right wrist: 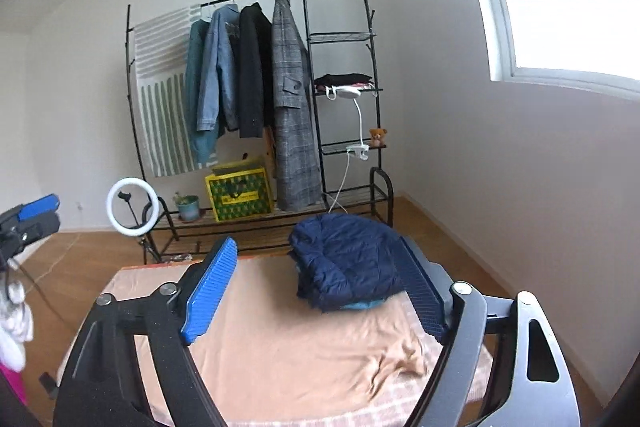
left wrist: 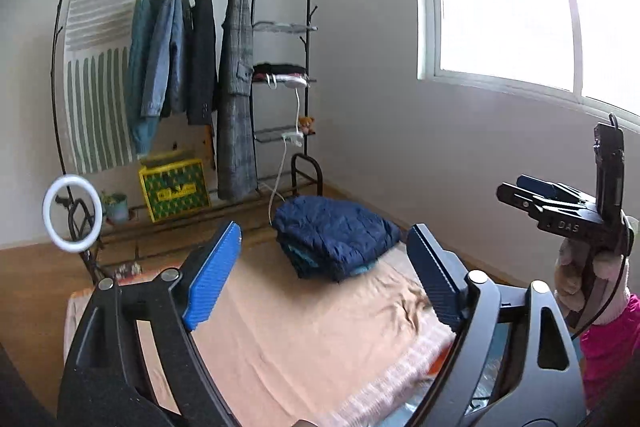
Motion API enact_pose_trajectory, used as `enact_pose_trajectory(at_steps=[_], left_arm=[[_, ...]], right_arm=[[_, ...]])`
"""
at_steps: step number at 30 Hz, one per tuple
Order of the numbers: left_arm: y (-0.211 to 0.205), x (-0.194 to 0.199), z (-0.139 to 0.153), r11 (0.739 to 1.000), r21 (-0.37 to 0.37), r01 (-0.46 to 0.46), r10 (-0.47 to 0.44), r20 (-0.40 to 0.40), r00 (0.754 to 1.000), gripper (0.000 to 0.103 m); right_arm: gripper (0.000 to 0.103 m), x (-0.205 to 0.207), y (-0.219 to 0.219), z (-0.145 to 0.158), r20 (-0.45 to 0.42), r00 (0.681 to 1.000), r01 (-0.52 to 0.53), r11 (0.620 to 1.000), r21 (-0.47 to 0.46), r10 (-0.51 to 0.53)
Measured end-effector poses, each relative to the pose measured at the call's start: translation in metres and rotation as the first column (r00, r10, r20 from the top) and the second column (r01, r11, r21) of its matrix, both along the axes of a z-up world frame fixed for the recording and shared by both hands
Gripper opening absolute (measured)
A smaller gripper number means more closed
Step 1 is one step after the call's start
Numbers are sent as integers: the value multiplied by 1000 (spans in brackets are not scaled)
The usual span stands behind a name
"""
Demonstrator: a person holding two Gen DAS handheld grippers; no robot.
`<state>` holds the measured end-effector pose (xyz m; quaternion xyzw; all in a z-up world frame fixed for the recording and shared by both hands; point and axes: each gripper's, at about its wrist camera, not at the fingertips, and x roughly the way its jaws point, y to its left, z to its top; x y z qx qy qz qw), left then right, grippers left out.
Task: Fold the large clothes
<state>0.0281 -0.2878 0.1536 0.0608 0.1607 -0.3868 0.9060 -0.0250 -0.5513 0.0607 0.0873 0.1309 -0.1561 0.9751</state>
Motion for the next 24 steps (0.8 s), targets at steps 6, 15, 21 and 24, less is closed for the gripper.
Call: enact_pose_trajectory(at_steps=[6, 15, 21, 24], left_arm=[[1, -34, -46, 998, 61, 5, -2, -54, 999, 96], [-2, -77, -82, 997, 78, -18, 17, 13, 1000, 103], [-2, -88, -96, 998, 64, -26, 26, 2, 1000, 103], [-4, -88, -102, 997, 72, -39, 39, 2, 999, 103]], right_arm=[[84, -28, 29, -33, -33, 999, 20, 999, 28, -19], [95, -51, 57, -66, -56, 994, 91, 996, -21, -92], [96, -65, 63, -78, -40, 992, 117, 993, -24, -118], [103, -72, 65, -83, -29, 991, 128, 991, -26, -128]])
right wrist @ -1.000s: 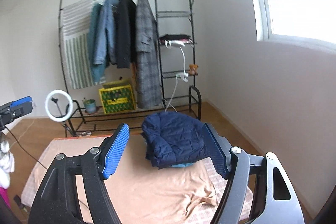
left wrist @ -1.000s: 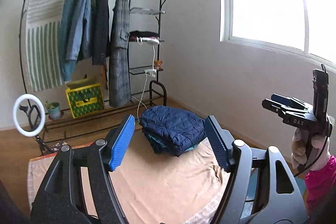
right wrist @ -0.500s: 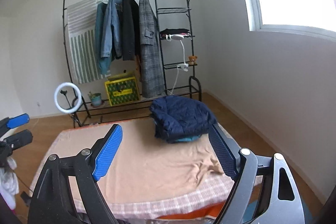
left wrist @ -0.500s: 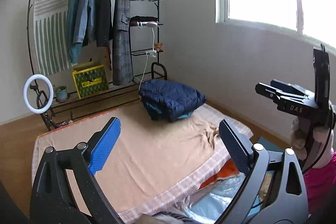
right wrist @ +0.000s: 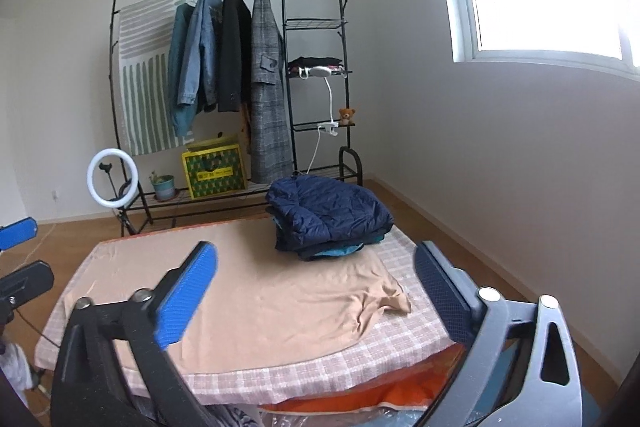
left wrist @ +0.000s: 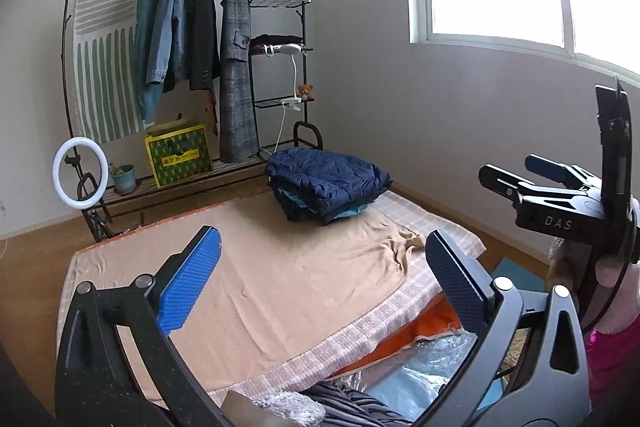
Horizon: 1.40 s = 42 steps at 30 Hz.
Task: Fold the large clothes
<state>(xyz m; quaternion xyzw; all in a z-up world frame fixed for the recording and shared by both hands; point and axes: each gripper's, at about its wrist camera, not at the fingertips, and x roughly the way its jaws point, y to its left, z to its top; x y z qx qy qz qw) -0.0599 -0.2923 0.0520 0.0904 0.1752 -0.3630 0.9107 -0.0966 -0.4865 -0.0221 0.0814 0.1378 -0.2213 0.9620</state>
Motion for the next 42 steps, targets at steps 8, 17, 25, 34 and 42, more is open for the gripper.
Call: enact_pose_trajectory(at_steps=[8, 17, 25, 34, 42], left_arm=[[1, 11, -12, 999, -23, -35, 33, -63, 997, 103], [0, 14, -17, 999, -15, -47, 45, -76, 996, 103], [-1, 15, -18, 999, -12, -47, 46, -74, 996, 103], [1, 16, -19, 999, -14, -50, 48, -74, 996, 103], [-2, 14, -22, 998, -1, -60, 60, -66, 996, 103]], right_arm=[[103, 5, 2, -7, -26, 1000, 5, 1000, -22, -6], [103, 9, 4, -11, -27, 1000, -4, 1000, -12, 4], [103, 11, 5, -12, -26, 1000, -9, 1000, -27, 9], [103, 12, 8, -10, -29, 999, -17, 999, -36, 16], [103, 14, 8, -10, -33, 999, -20, 999, -34, 19]])
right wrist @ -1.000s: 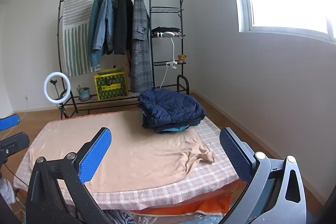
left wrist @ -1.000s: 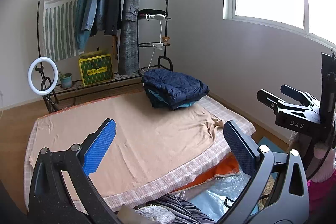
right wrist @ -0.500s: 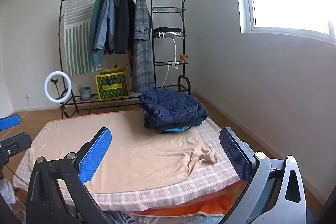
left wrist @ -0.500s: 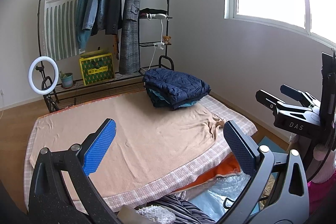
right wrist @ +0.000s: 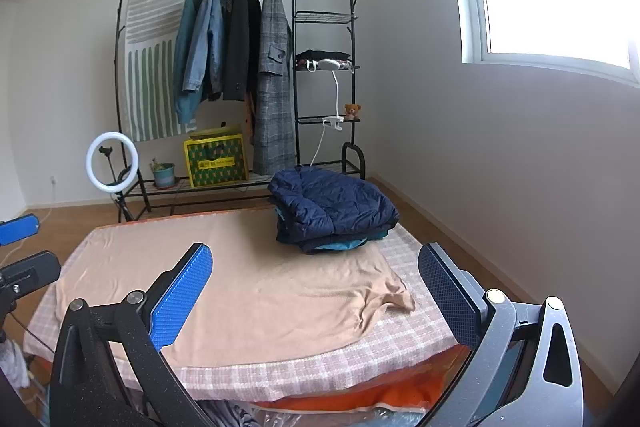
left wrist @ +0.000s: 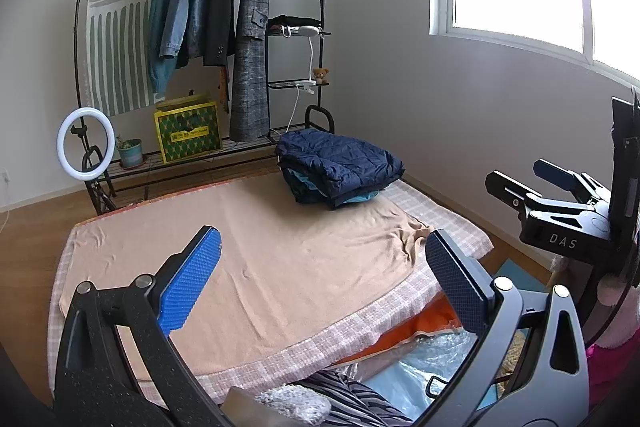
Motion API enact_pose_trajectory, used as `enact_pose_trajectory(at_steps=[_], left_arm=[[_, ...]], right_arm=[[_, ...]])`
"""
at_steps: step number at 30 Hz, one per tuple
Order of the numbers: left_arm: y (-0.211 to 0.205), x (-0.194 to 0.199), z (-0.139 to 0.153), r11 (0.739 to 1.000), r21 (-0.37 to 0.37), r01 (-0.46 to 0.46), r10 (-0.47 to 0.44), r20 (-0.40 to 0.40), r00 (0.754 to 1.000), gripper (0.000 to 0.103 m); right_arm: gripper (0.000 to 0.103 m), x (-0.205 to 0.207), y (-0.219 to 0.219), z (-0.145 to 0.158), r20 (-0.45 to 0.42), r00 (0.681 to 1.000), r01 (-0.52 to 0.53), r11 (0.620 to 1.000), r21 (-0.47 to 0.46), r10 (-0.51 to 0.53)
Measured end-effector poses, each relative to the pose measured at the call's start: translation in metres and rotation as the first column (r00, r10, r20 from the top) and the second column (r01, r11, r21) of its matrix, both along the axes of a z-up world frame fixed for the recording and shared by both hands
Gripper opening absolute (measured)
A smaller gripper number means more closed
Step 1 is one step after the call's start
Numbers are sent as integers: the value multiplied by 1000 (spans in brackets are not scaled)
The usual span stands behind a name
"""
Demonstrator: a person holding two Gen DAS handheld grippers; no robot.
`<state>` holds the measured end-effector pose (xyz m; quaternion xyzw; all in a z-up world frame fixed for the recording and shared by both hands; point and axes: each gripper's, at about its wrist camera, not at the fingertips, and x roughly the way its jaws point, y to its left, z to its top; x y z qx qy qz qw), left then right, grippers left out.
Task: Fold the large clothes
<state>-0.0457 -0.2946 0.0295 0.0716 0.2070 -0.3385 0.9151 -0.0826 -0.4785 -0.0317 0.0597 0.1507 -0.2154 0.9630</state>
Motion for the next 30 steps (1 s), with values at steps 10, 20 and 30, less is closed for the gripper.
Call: enact_pose_trajectory(at_steps=[10, 20, 30], left_arm=[[-2, 0, -2, 1000, 1, 0, 0, -3, 1000, 103], [-2, 0, -2, 1000, 1, 0, 0, -6, 1000, 103], [-3, 4, -16, 1000, -1, -5, 5, -18, 1000, 103]], right_arm=[[103, 7, -2, -6, -15, 1000, -5, 1000, -3, 5], [103, 14, -5, -10, -28, 1000, -15, 1000, 3, 15], [103, 25, -8, -17, -51, 998, -30, 999, 10, 31]])
